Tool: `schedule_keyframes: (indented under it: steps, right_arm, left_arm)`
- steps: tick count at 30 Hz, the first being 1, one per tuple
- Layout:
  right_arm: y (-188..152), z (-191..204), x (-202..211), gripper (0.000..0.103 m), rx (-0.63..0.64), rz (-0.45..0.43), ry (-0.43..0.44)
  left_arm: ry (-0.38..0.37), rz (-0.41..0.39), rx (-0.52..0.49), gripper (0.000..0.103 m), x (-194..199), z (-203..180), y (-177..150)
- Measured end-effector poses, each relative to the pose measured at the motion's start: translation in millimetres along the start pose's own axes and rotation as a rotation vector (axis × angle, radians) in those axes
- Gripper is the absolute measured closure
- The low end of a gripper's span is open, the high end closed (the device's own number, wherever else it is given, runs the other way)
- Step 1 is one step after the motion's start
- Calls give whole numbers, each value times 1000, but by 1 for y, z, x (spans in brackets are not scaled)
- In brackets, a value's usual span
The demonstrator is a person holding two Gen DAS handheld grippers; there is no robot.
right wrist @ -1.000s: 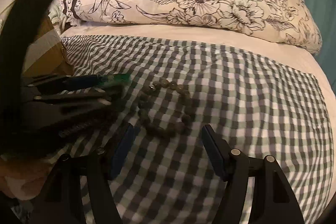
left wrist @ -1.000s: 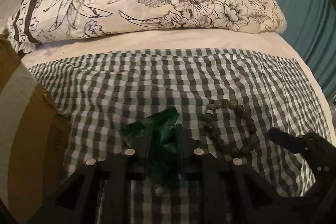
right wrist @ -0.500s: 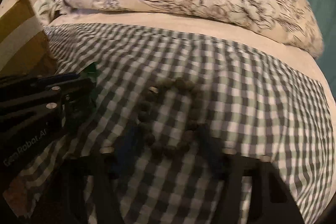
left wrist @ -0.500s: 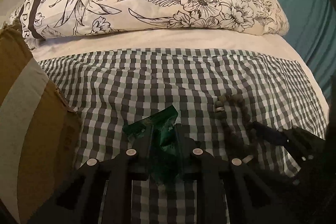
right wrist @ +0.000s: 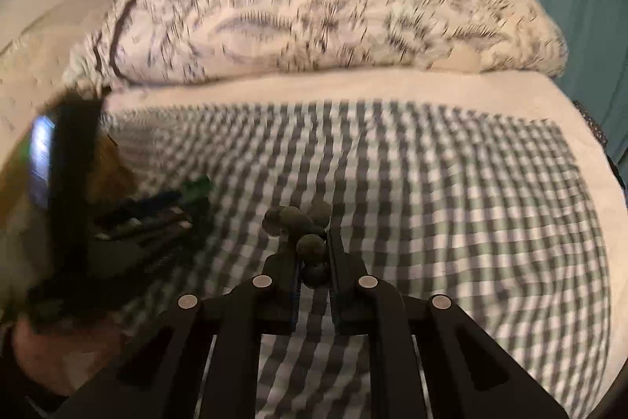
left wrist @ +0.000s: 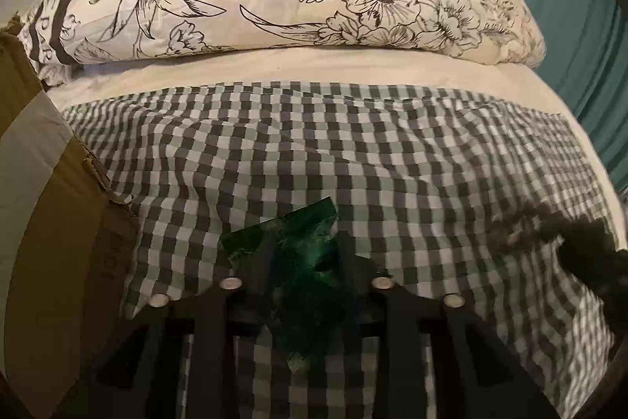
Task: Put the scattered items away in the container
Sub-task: 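Grasp the green packet with the left gripper while the right gripper grasps the bead bracelet, then lift and carry the green packet and bead bracelet over the cardboard box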
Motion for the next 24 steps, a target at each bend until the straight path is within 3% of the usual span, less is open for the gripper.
schedule_keyframes:
  steps: [6, 24]
  right_arm:
    - [14, -3, 46, 92, -53, -73, 32]
    - [9, 2, 143, 92, -114, -227, 52]
  left_arm:
    - [-31, -17, 0, 88, 21, -1, 3]
    - [-85, -154, -50, 89, 126, -9, 7]
Point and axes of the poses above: each gripper's, at about its wrist camera, not at the fingertips, and x roughly against the way its jaws point, z to its left, y to its top, the point moved 6 cm from there along -x, roughly the way its jaws point, and after that the axes turned 9 degrees about -x, right-handed, at the moved point
